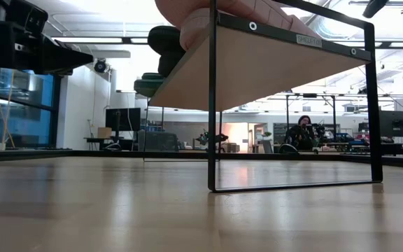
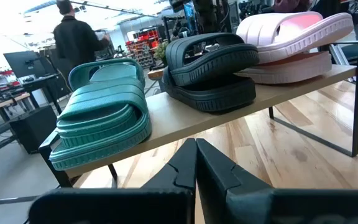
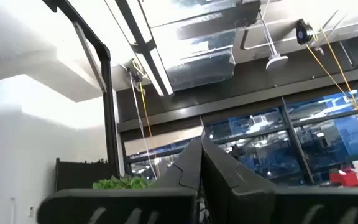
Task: Pick and place slides into the shelf
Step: Return to Home Position
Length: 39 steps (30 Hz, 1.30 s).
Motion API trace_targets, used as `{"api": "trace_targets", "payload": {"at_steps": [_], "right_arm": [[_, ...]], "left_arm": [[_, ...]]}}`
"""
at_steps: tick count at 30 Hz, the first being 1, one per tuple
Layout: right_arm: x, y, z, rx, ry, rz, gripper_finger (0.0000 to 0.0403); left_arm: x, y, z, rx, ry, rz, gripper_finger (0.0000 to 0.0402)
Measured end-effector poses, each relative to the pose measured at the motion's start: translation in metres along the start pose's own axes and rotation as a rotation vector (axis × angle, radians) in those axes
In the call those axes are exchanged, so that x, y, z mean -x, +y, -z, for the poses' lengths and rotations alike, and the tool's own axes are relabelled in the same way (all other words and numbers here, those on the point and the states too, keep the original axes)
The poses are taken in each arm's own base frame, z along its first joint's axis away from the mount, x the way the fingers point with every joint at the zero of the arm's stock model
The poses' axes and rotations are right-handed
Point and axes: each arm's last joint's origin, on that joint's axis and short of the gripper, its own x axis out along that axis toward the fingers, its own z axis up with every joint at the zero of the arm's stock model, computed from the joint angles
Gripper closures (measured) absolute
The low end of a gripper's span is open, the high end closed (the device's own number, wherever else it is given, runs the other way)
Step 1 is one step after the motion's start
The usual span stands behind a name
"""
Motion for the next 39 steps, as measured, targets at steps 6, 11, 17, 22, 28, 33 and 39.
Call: {"api": "trace_targets", "payload": {"at_steps": [6, 11, 17, 22, 28, 33, 39], "right_arm": [[0.006, -0.004, 0.019, 0.014, -0.061, -0.029, 0.0403], [0.015, -0.008, 0.040, 0.013, -0.076, -0.046, 0.0403], [0.018, -0.009, 0.050, 0.036, -0.047, -0.088, 0.0403], [0.018, -0.009, 0.055, 0.125, 0.009, -0.107, 0.0403], [0.019, -0.012, 0.067, 0.188, 0.133, -0.084, 0.0403], [0.021, -0.015, 0.078, 0.226, 0.239, -0.035, 0.0403], [0.024, -0.018, 0.087, 0.250, 0.341, -0.014, 0.0403]], "left_arm": [[0.000, 0.000, 0.000, 0.000, 0.000, 0.000, 0.0401], [0.000, 0.000, 0.000, 0.000, 0.000, 0.000, 0.0401], [0.000, 0.000, 0.000, 0.000, 0.000, 0.000, 0.0401], [0.000, 0.000, 0.000, 0.000, 0.000, 0.000, 0.0401], [0.000, 0.000, 0.000, 0.000, 0.000, 0.000, 0.0401], [0.000, 0.000, 0.000, 0.000, 0.000, 0.000, 0.0401], [0.000, 0.000, 0.000, 0.000, 0.000, 0.000, 0.0401]]}}
